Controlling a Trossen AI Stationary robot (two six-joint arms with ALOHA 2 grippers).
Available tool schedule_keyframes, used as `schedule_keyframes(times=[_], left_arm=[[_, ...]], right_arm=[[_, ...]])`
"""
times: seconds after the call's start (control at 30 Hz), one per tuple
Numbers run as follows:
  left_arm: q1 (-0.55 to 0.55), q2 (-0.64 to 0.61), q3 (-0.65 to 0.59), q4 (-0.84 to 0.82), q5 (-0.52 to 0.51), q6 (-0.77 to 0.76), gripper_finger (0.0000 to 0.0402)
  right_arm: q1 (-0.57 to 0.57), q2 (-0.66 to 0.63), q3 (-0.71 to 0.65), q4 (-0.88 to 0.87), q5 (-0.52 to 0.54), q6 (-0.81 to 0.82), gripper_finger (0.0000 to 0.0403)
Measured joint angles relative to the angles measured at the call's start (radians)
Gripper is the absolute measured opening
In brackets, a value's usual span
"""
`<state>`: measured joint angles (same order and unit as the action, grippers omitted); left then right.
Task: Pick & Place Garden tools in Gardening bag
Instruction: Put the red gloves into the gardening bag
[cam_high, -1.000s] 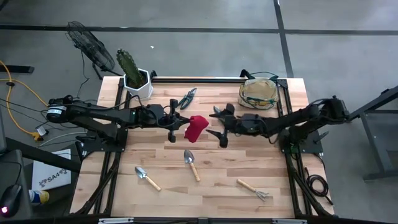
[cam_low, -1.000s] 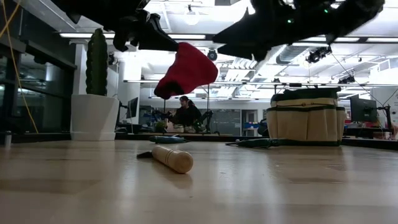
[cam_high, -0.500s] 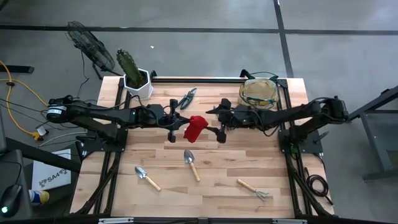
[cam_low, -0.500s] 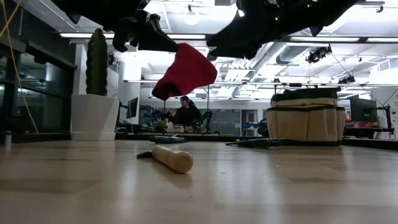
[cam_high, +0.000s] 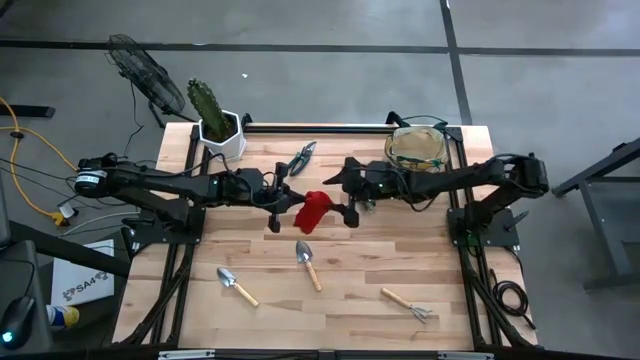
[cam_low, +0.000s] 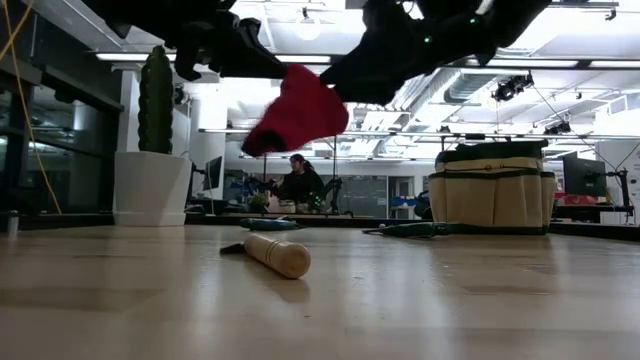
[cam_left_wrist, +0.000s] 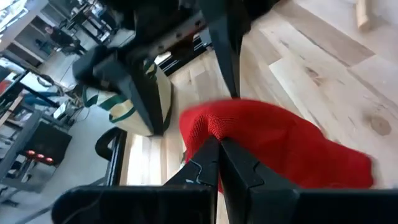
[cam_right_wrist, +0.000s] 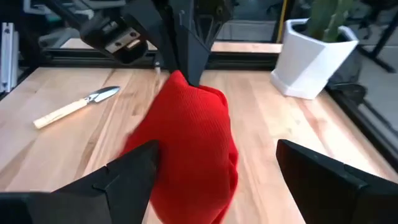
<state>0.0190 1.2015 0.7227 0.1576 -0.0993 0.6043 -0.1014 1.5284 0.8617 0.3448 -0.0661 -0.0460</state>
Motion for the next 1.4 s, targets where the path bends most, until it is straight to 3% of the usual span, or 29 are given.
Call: schedule_keyframes(times=[0.3, 0.47, 0.87, 1.03, 1.4], left_arm=[[0.0, 0.0, 0.0, -0.012, 0.012, 0.028, 0.0], [0.001, 0.0, 0.0, 0.0, 0.004, 0.028, 0.0], [0.001, 0.0, 0.0, 0.026, 0.004, 0.027, 0.0], [0.001, 0.0, 0.0, 0.026, 0.003, 0.027, 0.0], [0.001, 0.0, 0.0, 0.013, 0.0, 0.02, 0.0]], right_arm=[[0.001, 0.052, 0.037, -0.011, -0.058, 0.033, 0.0317], [0.001, 0.057, 0.037, -0.01, -0.144, 0.11, 0.0317], [0.017, 0.113, 0.037, 0.065, -0.144, 0.133, 0.0309], [0.016, 0.113, 0.037, 0.072, -0.145, 0.133, 0.0268], [0.016, 0.113, 0.036, 0.071, -0.146, 0.132, 0.0131]])
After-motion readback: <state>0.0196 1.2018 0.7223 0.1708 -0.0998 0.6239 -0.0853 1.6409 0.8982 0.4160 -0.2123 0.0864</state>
